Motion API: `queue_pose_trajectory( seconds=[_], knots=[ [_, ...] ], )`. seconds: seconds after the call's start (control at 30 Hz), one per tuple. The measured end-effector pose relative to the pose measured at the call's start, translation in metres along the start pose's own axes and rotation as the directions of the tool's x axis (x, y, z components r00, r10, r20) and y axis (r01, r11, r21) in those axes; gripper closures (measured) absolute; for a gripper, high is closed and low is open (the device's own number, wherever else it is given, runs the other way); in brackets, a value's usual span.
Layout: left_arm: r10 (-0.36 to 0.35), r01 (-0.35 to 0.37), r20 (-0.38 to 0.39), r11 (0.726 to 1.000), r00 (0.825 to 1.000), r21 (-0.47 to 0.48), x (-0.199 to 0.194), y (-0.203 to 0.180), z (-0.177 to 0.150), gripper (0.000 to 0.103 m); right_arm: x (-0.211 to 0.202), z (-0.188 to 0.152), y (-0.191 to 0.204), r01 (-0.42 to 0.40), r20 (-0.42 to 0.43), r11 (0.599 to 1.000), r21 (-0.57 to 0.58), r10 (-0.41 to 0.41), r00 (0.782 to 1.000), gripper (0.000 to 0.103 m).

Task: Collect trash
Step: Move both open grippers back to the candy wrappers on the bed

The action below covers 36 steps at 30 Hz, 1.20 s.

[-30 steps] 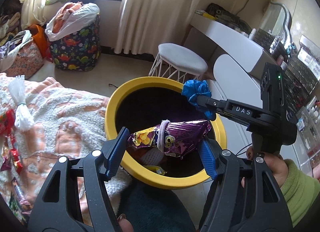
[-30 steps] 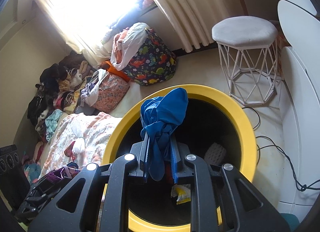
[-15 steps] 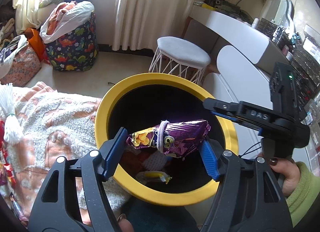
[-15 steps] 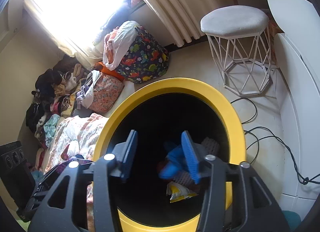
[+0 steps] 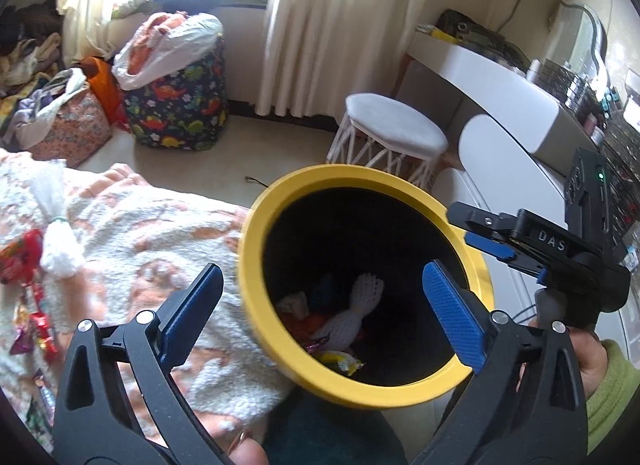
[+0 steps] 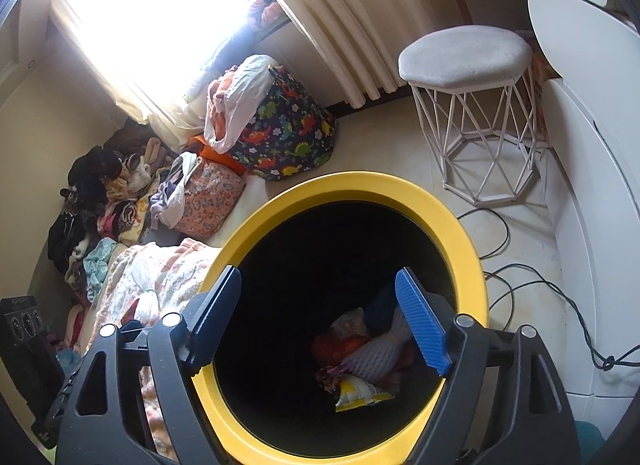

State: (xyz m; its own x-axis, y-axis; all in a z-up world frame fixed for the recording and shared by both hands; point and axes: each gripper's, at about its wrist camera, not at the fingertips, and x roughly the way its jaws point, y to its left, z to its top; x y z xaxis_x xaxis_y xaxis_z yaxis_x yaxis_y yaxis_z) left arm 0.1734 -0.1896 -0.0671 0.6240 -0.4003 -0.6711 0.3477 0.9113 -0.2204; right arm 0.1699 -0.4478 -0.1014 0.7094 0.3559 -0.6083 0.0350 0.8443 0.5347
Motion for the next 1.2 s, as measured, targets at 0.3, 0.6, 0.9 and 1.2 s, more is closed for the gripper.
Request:
queue_pose_trajectory(
  seconds=[0.3, 0.6, 0.9, 1.2],
  knots=[
    [0.075, -0.072, 0.071, 0.996, 0.995, -0.055, -0.033, 0.025, 0.0, 0.011, -0.003, -0.005, 0.026, -0.022, 0.007, 0.998, -0.058, 0.023, 1.0, 0.025],
    [0.137, -0.126, 0.12, 0.987, 0.983, -0.103, -0.059, 0.048, -0.003, 0.011, -0.001, -0.017, 0.062, -0.066, -0.016, 0.989, -0.131, 0.064, 0.998, 0.025],
    [0.197, -0.173, 0.151, 0.972, 0.969, -0.159, -0.082, 0.077, -0.008, 0.011, 0.002, -0.033, 0.104, -0.131, -0.053, 0.966, -0.222, 0.123, 0.991, 0.025],
    [0.241, -0.205, 0.164, 0.956, 0.957, -0.21, -0.101, 0.102, -0.018, 0.011, 0.01, -0.047, 0.138, -0.175, -0.098, 0.94, -0.293, 0.153, 0.983, 0.025]
  ],
)
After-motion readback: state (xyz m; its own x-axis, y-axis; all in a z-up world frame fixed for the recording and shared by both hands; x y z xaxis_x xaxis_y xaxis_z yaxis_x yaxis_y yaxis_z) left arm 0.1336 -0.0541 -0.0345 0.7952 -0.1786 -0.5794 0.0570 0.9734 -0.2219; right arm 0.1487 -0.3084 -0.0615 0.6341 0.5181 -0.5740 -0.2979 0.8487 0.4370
